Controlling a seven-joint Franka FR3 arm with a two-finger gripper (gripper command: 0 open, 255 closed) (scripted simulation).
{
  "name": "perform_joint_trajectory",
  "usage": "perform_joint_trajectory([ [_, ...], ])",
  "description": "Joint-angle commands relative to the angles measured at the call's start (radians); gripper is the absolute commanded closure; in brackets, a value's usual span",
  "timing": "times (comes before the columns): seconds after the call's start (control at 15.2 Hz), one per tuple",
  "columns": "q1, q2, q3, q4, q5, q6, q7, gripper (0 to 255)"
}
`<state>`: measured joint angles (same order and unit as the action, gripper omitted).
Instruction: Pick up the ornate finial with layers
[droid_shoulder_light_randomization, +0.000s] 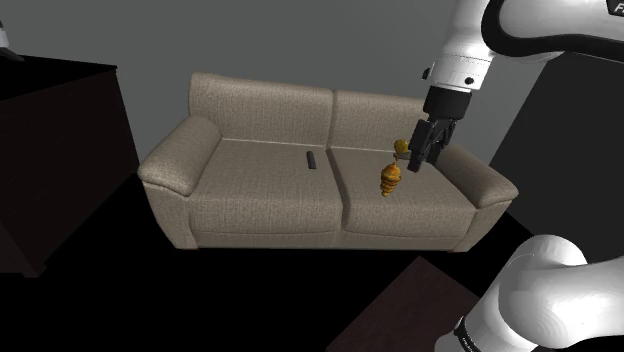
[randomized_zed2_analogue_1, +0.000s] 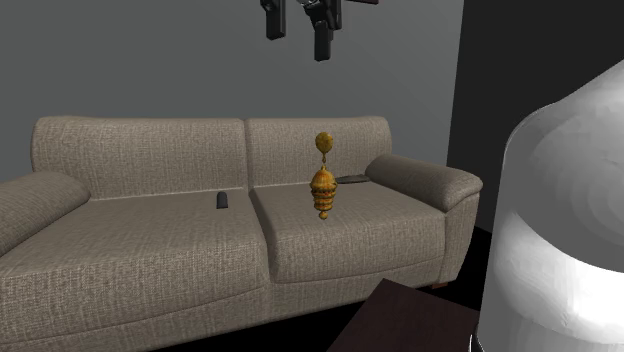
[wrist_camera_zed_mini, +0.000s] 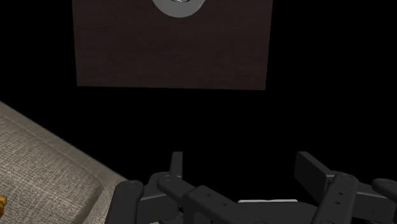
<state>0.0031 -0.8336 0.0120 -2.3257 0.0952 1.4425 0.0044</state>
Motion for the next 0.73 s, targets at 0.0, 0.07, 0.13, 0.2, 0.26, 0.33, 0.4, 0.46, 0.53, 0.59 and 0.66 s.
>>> perform_joint_trajectory([
  [0.0, 0.0, 0.0, 0.0, 0.0, 0.0, 0.0, 0.0, 0],
  [0.07, -0.006, 0.012, -0.017, -0.004, -0.017, 0.016, -0.022, 0],
  [0.13, -0.013, 0.025, -0.035, -0.007, -0.035, 0.033, -0.043, 0],
  [0.2, -0.019, 0.039, -0.052, -0.009, -0.051, 0.05, -0.064, 0],
  [0.26, -0.025, 0.054, -0.07, -0.01, -0.067, 0.068, -0.085, 0],
  [0.33, -0.031, 0.07, -0.087, -0.009, -0.083, 0.085, -0.106, 0],
  [0.4, -0.037, 0.087, -0.104, -0.007, -0.097, 0.103, -0.127, 0],
  [0.46, -0.043, 0.106, -0.121, -0.005, -0.111, 0.121, -0.147, 0],
  [0.53, -0.048, 0.125, -0.138, -0.001, -0.125, 0.139, -0.167, 0],
  [0.59, -0.053, 0.145, -0.155, 0.004, -0.138, 0.157, -0.187, 0],
  [0.66, -0.058, 0.167, -0.172, 0.011, -0.149, 0.175, -0.207, 0],
])
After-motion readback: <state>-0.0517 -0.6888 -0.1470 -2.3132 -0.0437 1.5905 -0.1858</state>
